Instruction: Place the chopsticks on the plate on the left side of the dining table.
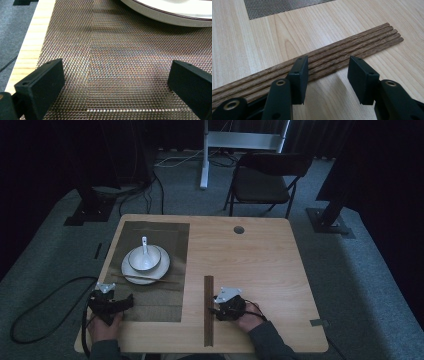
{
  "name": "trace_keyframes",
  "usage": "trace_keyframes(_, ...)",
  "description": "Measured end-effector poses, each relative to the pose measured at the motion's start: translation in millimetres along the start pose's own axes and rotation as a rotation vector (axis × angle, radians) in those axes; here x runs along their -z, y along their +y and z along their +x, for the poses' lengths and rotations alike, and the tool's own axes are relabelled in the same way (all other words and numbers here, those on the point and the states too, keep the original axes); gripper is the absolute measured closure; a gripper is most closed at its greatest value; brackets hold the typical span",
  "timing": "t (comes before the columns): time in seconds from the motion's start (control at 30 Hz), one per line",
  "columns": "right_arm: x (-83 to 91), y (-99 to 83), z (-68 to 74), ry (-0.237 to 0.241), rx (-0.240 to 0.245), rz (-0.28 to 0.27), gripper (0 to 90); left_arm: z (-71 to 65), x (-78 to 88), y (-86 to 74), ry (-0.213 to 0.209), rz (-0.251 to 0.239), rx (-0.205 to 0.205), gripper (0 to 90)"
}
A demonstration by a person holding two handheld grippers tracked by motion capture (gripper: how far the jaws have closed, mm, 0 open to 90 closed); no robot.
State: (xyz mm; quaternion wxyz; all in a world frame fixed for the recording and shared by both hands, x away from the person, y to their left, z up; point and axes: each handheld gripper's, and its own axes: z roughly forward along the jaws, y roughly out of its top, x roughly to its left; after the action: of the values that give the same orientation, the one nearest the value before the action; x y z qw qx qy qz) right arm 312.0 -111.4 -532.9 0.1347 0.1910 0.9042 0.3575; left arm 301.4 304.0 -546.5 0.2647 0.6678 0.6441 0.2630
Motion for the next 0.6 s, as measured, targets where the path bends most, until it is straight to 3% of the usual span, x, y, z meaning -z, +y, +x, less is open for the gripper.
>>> trace_keyframes(0.5,-0.3,-2.3,-3.8,-0.002,-0.023,0.021,51.8,0.0,0.0,0.0,0.000,0.000,0.000,1.4)
trace_keyframes(0.6,-1.2,-3.3,-4.3,-0.010,-0.029,0.029,55.3,0.0,0.0,0.0,0.000,0.000,0.000,1.4)
